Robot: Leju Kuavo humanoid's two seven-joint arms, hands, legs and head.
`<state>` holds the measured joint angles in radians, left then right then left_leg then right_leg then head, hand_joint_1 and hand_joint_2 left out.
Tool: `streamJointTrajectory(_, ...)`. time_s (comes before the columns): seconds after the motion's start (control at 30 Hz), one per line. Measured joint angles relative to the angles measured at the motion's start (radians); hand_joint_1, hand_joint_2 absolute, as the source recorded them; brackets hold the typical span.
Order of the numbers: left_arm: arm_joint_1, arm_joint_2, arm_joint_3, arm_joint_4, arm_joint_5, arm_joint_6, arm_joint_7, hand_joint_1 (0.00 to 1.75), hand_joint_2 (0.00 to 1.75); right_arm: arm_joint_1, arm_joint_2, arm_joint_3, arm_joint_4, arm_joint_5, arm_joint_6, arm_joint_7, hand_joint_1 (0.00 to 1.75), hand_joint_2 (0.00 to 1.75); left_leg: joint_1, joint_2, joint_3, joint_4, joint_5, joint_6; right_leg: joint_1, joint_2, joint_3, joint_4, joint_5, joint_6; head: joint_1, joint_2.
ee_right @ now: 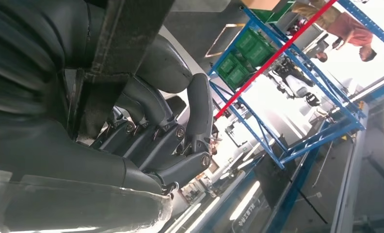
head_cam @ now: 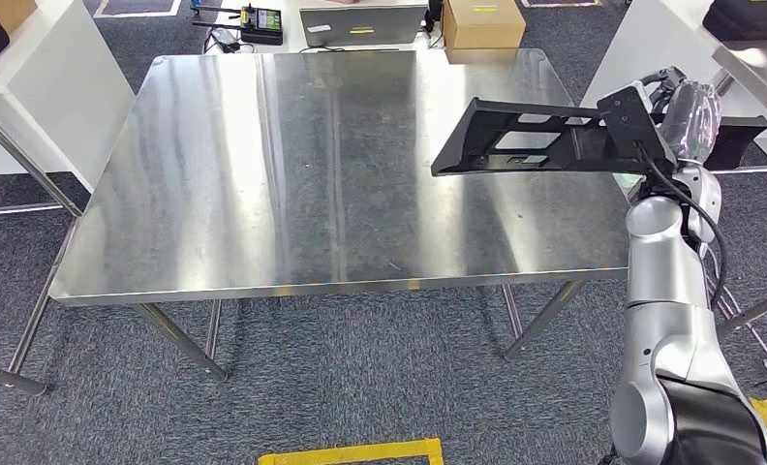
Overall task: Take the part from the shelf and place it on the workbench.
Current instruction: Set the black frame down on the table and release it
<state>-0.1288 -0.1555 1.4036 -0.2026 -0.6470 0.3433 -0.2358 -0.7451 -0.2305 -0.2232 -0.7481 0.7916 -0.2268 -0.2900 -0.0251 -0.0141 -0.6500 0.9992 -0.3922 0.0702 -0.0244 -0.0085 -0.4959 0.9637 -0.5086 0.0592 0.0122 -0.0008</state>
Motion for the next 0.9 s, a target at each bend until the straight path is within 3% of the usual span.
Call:
streamJointTrajectory(0.07, 0.0, -0.001, 0.0, 0.0, 0.0, 0.0, 0.002, 0.0, 1.75, 0.003, -0.004, 0.0, -0.007, 0.0, 0.0, -0.001, 1.75, 1.75, 0.006, 0.002, 0.018, -0.022, 0.006, 0.014, 0.001, 0.001, -0.011, 0.029, -0.012, 0.001, 0.001, 0.0)
streamJointTrajectory(0.1, 0.0, -0.001, 0.0, 0.0, 0.0, -0.001, 0.004, 0.0, 1.75, 0.004, -0.007, 0.0, -0.008, 0.0, 0.001, -0.002, 1.75, 1.75, 0.009, 0.003, 0.026, -0.03, 0.009, 0.018, 0.001, 0.003, -0.036, 0.079, -0.031, -0.003, 0.001, 0.0)
streamJointTrajectory(0.17, -0.001, -0.002, -0.001, 0.0, 0.001, -0.001, 0.006, 0.0, 1.75, 0.009, -0.011, -0.001, -0.008, -0.001, 0.003, -0.001, 1.75, 1.75, 0.009, 0.004, 0.031, -0.032, 0.007, 0.021, 0.002, 0.006, -0.118, 0.222, -0.08, -0.011, 0.002, 0.0)
streamJointTrajectory(0.2, -0.001, -0.003, -0.001, 0.0, 0.002, -0.001, 0.007, 0.0, 1.75, 0.013, -0.012, -0.001, -0.008, -0.001, 0.003, -0.001, 1.75, 1.75, 0.009, 0.003, 0.032, -0.031, 0.006, 0.019, 0.0, 0.006, -0.157, 0.28, -0.093, -0.009, 0.002, 0.0)
streamJointTrajectory(0.23, -0.001, -0.003, -0.001, 0.0, 0.003, -0.001, 0.008, 0.0, 1.75, 0.018, -0.013, -0.001, -0.008, -0.001, 0.004, -0.001, 1.75, 1.75, 0.01, 0.003, 0.033, -0.03, 0.004, 0.017, -0.002, 0.006, -0.179, 0.303, -0.09, -0.003, 0.002, 0.0)
streamJointTrajectory(0.27, 0.0, -0.003, -0.001, 0.0, 0.003, -0.001, 0.008, 0.0, 1.75, 0.021, -0.014, -0.001, -0.008, -0.001, 0.004, -0.001, 1.75, 1.75, 0.012, 0.002, 0.034, -0.026, 0.001, 0.012, -0.005, 0.006, -0.179, 0.282, -0.069, 0.008, 0.002, 0.0)
streamJointTrajectory(0.33, 0.0, -0.004, -0.001, 0.0, 0.003, -0.001, 0.009, 0.0, 1.75, 0.023, -0.016, -0.001, -0.01, -0.001, 0.004, -0.001, 1.75, 1.75, 0.016, 0.0, 0.035, -0.011, -0.011, -0.002, -0.014, 0.004, -0.133, 0.154, 0.0, 0.034, 0.002, 0.0)
streamJointTrajectory(0.37, 0.0, -0.003, -0.001, 0.0, 0.003, -0.001, 0.009, 0.0, 1.75, 0.023, -0.016, -0.001, -0.011, -0.001, 0.004, -0.001, 1.75, 1.75, 0.016, -0.001, 0.033, 0.0, -0.02, -0.011, -0.016, 0.005, -0.106, 0.096, 0.027, 0.038, 0.002, 0.0)
streamJointTrajectory(0.43, 0.0, -0.001, -0.001, 0.0, 0.003, -0.001, 0.009, 0.0, 1.75, 0.025, -0.016, -0.001, -0.012, 0.0, 0.005, 0.0, 1.75, 1.75, 0.014, -0.003, 0.028, 0.015, -0.033, -0.024, -0.014, 0.005, -0.083, 0.048, 0.046, 0.025, 0.002, 0.0)
streamJointTrajectory(0.5, 0.0, -0.001, -0.001, 0.0, 0.004, -0.001, 0.01, 0.0, 1.75, 0.027, -0.015, -0.002, -0.013, 0.0, 0.006, 0.001, 1.75, 1.75, 0.016, -0.002, 0.028, 0.018, -0.037, -0.03, -0.012, 0.008, -0.08, 0.051, 0.045, 0.004, 0.001, 0.0)
streamJointTrajectory(0.57, 0.0, -0.002, -0.001, 0.0, 0.006, 0.001, 0.01, 0.0, 1.75, 0.023, -0.014, -0.002, -0.014, 0.004, 0.009, 0.001, 1.75, 1.75, 0.021, 0.001, 0.016, 0.045, -0.053, -0.04, -0.014, 0.009, -0.074, 0.05, 0.042, -0.009, 0.001, 0.0)
streamJointTrajectory(0.63, 0.0, -0.002, -0.001, 0.0, 0.007, 0.003, 0.01, 0.0, 1.75, 0.016, -0.012, -0.003, -0.013, 0.01, 0.012, 0.002, 1.75, 1.75, 0.025, 0.006, -0.035, 0.145, -0.094, -0.053, -0.014, 0.009, -0.065, 0.05, 0.036, -0.019, 0.0, 0.0)
streamJointTrajectory(0.7, 0.001, -0.004, -0.001, 0.0, 0.007, 0.004, 0.01, 0.0, 1.75, 0.011, -0.01, -0.003, -0.012, 0.014, 0.015, 0.003, 1.75, 1.75, 0.028, 0.008, -0.113, 0.272, -0.13, -0.058, -0.011, 0.009, -0.057, 0.05, 0.028, -0.029, 0.0, 0.0)
streamJointTrajectory(0.73, 0.001, -0.004, -0.001, 0.0, 0.008, 0.004, 0.011, 0.0, 1.75, 0.01, -0.01, -0.003, -0.012, 0.015, 0.015, 0.003, 1.75, 1.75, 0.028, 0.008, -0.138, 0.301, -0.126, -0.057, -0.01, 0.009, -0.052, 0.05, 0.023, -0.031, 0.0, 0.0)
streamJointTrajectory(0.77, 0.002, -0.005, -0.001, 0.0, 0.008, 0.004, 0.011, 0.0, 1.75, 0.009, -0.009, -0.003, -0.01, 0.016, 0.015, 0.003, 1.75, 1.75, 0.028, 0.009, -0.145, 0.293, -0.104, -0.054, -0.008, 0.009, -0.046, 0.05, 0.018, -0.033, 0.0, 0.0)
streamJointTrajectory(0.83, 0.003, -0.005, 0.0, 0.0, 0.007, 0.005, 0.012, 0.0, 1.75, 0.008, -0.009, -0.003, -0.008, 0.016, 0.015, 0.003, 1.75, 1.75, 0.026, 0.009, -0.105, 0.173, -0.022, -0.039, -0.006, 0.01, -0.029, 0.049, 0.004, -0.032, 0.0, 0.0)
streamJointTrajectory(0.9, 0.002, -0.004, -0.001, 0.0, 0.007, 0.005, 0.013, 0.0, 1.75, 0.003, -0.009, -0.003, -0.006, 0.017, 0.016, 0.002, 1.75, 1.75, 0.019, 0.009, -0.048, 0.062, 0.02, -0.023, -0.001, 0.012, -0.017, 0.047, -0.009, -0.026, 0.0, 0.0)
